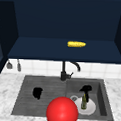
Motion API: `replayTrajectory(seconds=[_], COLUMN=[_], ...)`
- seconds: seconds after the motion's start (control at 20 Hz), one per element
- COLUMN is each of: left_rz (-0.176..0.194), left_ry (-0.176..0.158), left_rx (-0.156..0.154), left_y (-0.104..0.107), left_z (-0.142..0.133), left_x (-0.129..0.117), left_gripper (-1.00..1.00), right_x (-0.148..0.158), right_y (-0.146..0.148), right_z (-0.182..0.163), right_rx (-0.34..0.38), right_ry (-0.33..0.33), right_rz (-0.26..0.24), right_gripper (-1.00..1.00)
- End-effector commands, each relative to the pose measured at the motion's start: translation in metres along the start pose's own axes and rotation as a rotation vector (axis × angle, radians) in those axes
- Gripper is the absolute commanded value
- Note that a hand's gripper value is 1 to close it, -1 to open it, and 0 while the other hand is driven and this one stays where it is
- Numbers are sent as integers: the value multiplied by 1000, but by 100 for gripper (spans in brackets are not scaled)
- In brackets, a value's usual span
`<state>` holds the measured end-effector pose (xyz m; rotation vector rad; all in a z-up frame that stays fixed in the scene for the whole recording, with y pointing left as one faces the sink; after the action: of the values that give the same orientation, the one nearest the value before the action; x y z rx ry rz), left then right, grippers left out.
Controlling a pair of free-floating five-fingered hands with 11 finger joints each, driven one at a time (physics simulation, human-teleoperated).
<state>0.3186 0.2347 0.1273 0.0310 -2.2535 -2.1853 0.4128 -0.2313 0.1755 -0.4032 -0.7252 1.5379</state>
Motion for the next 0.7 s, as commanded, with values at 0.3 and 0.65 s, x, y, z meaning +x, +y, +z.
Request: replayTrajectory(seconds=[0.3,0.65], left_rz=[0,0], left_ry=[0,0], left_rx=[0,0], left_y=[0,0], left_z=[0,0], left_x=[0,0], left_gripper=[0,0], right_x=[-1,-13], right_y=[-3,5], right_z=[-22,-26], right_rx=[81,62], right_ry=[20,1], right_rz=[-1,-1], right_gripper=[-100,-100])
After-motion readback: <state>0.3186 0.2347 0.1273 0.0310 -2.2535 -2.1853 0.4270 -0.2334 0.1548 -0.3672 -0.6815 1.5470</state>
